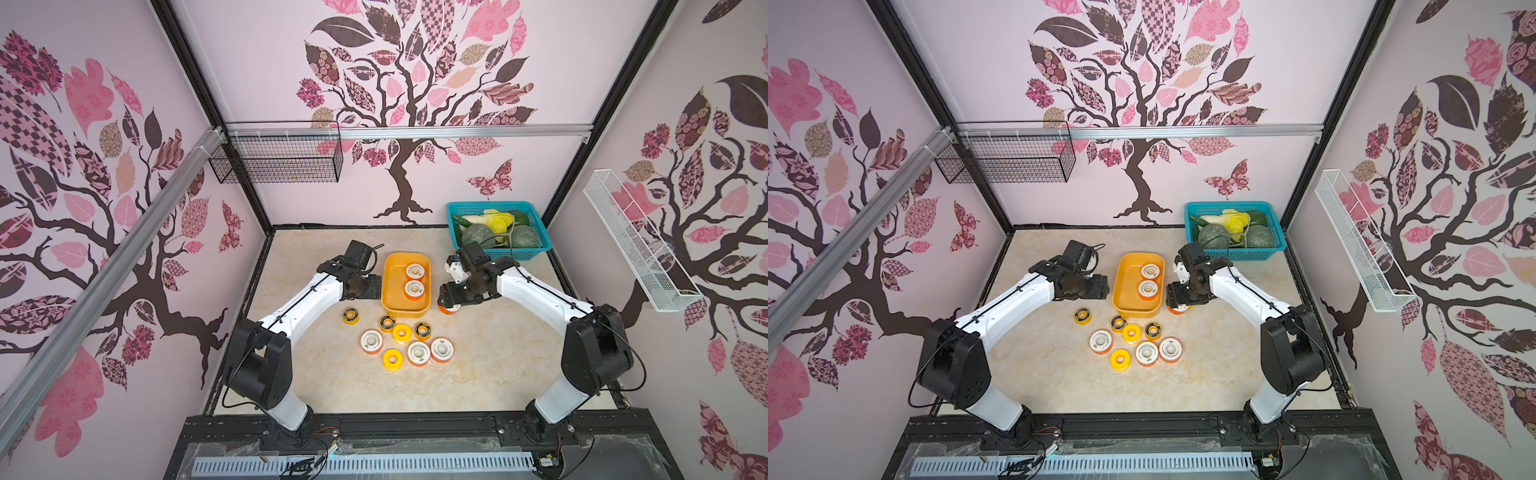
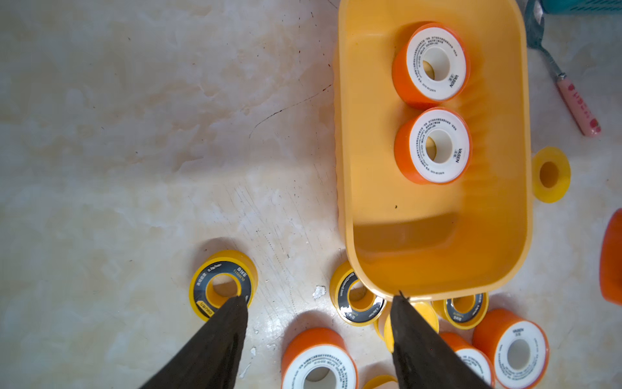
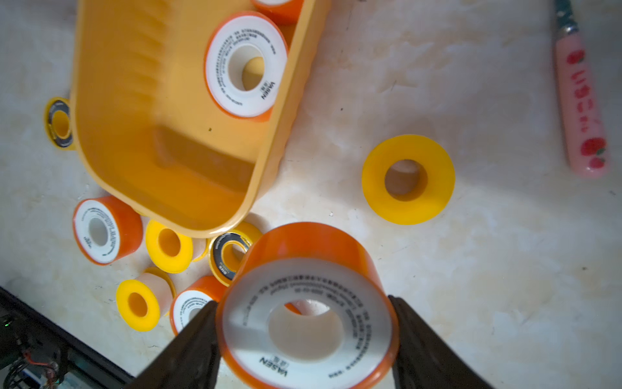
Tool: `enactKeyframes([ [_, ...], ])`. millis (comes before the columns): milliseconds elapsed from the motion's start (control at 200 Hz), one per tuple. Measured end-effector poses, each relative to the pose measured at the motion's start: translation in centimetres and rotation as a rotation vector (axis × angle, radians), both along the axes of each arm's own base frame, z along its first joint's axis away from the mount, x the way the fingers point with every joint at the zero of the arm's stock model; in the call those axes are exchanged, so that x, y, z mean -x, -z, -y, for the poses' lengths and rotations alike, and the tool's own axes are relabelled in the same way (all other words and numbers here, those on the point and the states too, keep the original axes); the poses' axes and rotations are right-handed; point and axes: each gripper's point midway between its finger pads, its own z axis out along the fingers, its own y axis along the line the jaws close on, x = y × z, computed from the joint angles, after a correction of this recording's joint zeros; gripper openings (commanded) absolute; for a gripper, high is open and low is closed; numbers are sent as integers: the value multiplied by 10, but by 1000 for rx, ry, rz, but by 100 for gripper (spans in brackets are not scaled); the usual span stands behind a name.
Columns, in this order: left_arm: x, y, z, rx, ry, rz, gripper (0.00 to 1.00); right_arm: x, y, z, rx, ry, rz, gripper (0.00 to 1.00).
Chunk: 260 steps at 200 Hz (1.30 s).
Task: Put the sealing tape into the storage box
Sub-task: Pick up the sealing tape at the center of the board, then place the sealing tape in the storage box.
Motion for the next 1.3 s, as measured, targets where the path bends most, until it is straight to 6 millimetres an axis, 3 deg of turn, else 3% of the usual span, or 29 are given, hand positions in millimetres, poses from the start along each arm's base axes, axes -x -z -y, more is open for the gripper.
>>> enactKeyframes([
  [150,-8,17,10,43,-23,-29,52,-5,-19,-12,-60,-25,19,75],
  [335,-16,31,31,126,15,-41,46,-9,-32,-23,-110,-52,28,75],
  [510,-21,42,39,155,26,-51,39,-12,-28,-29,-121,-65,9,75],
  [1301,-24,59,36,127,7,-73,20,-26,-17,-73,-42,-167,-9,75],
])
